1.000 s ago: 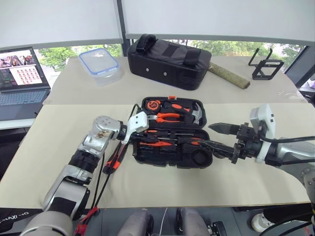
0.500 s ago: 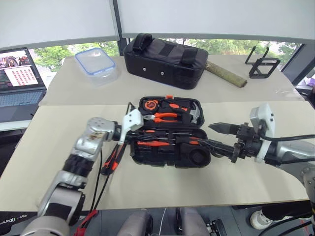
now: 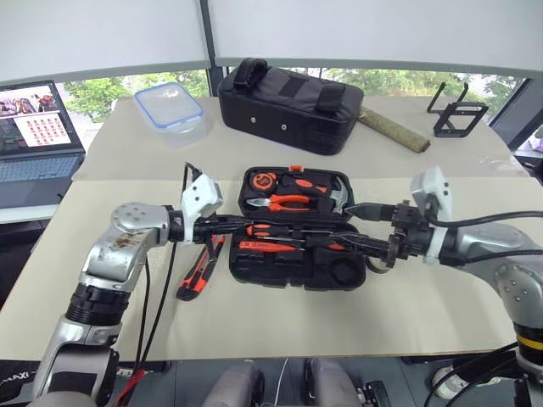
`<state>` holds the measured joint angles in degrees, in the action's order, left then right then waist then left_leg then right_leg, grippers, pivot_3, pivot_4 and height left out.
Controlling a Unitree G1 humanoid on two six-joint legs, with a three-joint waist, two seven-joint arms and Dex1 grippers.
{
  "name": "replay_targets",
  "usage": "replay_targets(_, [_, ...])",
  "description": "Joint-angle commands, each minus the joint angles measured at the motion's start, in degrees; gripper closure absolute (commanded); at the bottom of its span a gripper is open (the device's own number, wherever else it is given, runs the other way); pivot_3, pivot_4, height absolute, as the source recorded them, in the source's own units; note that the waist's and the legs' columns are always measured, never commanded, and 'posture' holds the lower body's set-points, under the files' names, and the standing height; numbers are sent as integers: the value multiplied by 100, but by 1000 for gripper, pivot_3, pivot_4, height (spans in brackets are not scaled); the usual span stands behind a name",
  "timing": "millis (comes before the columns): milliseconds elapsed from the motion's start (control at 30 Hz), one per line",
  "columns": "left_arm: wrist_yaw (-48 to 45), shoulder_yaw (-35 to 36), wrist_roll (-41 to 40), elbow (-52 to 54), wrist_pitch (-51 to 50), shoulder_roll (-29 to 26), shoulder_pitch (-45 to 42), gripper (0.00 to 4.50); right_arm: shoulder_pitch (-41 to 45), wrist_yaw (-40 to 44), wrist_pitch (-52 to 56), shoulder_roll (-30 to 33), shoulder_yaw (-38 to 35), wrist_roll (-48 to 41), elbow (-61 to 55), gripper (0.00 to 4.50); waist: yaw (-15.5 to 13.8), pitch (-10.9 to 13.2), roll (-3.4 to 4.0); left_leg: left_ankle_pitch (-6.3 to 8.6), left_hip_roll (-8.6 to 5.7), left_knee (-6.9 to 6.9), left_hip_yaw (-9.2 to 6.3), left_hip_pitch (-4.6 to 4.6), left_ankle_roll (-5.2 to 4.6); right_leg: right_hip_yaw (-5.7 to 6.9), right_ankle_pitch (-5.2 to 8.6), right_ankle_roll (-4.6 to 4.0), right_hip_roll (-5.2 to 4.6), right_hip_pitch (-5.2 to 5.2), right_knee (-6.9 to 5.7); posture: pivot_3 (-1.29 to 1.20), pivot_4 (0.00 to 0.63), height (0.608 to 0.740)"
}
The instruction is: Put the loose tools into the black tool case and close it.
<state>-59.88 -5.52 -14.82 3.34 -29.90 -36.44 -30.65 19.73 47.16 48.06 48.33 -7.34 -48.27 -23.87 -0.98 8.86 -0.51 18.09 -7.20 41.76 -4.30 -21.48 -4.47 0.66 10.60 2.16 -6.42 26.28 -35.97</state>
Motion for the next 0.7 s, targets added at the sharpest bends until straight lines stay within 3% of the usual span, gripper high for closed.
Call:
replay_targets(33, [578,798,-89,536,-1123,-605,332,3412,186,475,-272,341,-83,79,-411,0,46,1,2,0,0,-1,0,-1,0,0,0,0,0,4,-1,0,150,714])
replay_targets(200, [850,2113,-683,2004,-3219,-1500,1491,1595,223,939,-498,627,-44,162,-722,0,160,5,-1,3,10,-23,5,3,6,-5,1,-1,19,16,1,0,150,714])
replay_targets(333, [1393,2581,-1140,3150,-5370,-1362,1423,81,186,1115,-515,662,30,103,-987,0,27,10,-8,3,5,-21,1,8,6,5,1,0,26,-1,13,0,150,714])
replay_targets(433, [1822,2347,-1335,3629,-6198,-1033,1127,33,179,1111,-480,608,62,54,-1098,0,-69,12,-11,9,-1,-14,-2,14,12,6,-1,5,24,-11,16,0,150,714])
replay_targets(700, [2911,1110,-1509,3292,-6260,-764,910,33,70,929,-441,535,122,85,-1369,0,-50,12,-13,21,4,-21,-1,21,52,-2,-2,1,10,-9,2,0,150,714])
